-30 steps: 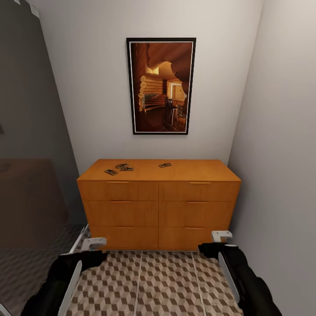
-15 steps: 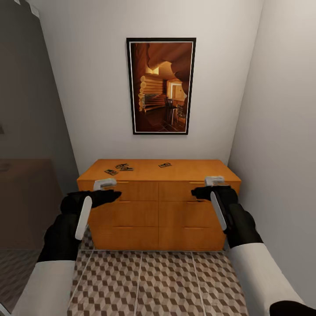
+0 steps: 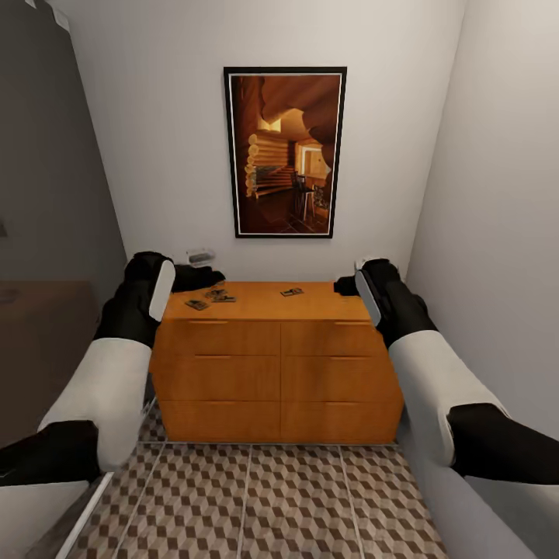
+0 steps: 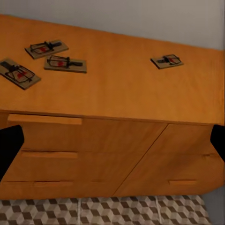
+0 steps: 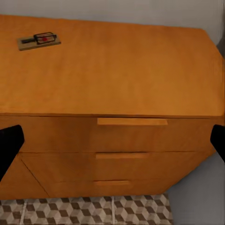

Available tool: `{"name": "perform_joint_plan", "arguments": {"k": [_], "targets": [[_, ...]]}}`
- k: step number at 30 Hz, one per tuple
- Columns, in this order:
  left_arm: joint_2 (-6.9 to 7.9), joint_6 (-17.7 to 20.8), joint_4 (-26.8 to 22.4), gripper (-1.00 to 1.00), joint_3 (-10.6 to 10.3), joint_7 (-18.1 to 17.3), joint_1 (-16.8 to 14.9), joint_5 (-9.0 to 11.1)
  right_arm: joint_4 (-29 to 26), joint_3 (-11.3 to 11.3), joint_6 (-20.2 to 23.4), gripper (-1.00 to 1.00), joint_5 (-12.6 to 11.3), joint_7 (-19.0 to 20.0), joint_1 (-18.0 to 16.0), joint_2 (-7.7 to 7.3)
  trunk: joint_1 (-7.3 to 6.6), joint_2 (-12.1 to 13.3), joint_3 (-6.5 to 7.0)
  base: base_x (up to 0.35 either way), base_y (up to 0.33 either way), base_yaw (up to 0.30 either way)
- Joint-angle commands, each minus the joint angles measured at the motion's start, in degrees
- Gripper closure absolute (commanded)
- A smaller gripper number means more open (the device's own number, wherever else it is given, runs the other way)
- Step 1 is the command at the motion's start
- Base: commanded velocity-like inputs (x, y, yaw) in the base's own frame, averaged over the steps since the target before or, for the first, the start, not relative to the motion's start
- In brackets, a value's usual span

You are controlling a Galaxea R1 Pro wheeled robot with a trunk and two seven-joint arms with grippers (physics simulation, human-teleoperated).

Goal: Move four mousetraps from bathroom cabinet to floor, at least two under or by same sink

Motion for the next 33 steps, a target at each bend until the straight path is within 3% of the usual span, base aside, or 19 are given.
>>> {"name": "perform_joint_plan", "arguments": {"k": [1, 11, 15, 20, 24, 33], "targets": [[-0.06, 0.25, 1.97, -1.0, 0.2, -0.01, -1.92, 0.11, 1.04, 0.11, -0.07, -1.0, -0.03, -0.35, -1.21, 0.16, 0.0, -0.03, -0.08, 0.0, 0.0, 0.0], [-0.07, 0.16, 17.73, -1.0, 0.26, 0.32, -17.63, 0.04, 6.5, 0.12, -2.05, -1.0, 0.02, -1.06, -7.99, 1.55, 0.0, -0.03, -0.08, 0.0, 0.0, 0.0], [0.09, 0.12, 21.95, -1.0, 0.41, 0.96, -21.06, 0.02, 6.98, 0.12, -2.19, -1.0, 0.0, -1.13, -8.51, 1.79, 0.0, -0.03, -0.08, 0.0, 0.0, 0.0], [0.51, -0.29, 27.53, -1.0, 0.55, 1.71, -22.9, -0.02, 8.19, 0.09, -3.11, -1.0, -0.07, -1.15, -8.74, 1.84, 0.0, -0.03, -0.08, 0.0, 0.0, 0.0], [0.76, -2.0, 32.49, -1.0, 0.5, 2.04, -23.31, -0.22, 11.34, 0.1, -6.64, -1.0, -0.06, -1.16, -8.77, 1.8, 0.0, -0.03, -0.08, 0.0, 0.0, 0.0], [1.01, -4.99, 36.54, -1.0, 0.44, 1.92, -22.72, -0.1, 15.63, 0.07, -12.03, -1.0, 0.01, -0.95, -8.78, 1.77, 0.0, -0.03, -0.08, 0.0, 0.0, 0.0]]}}
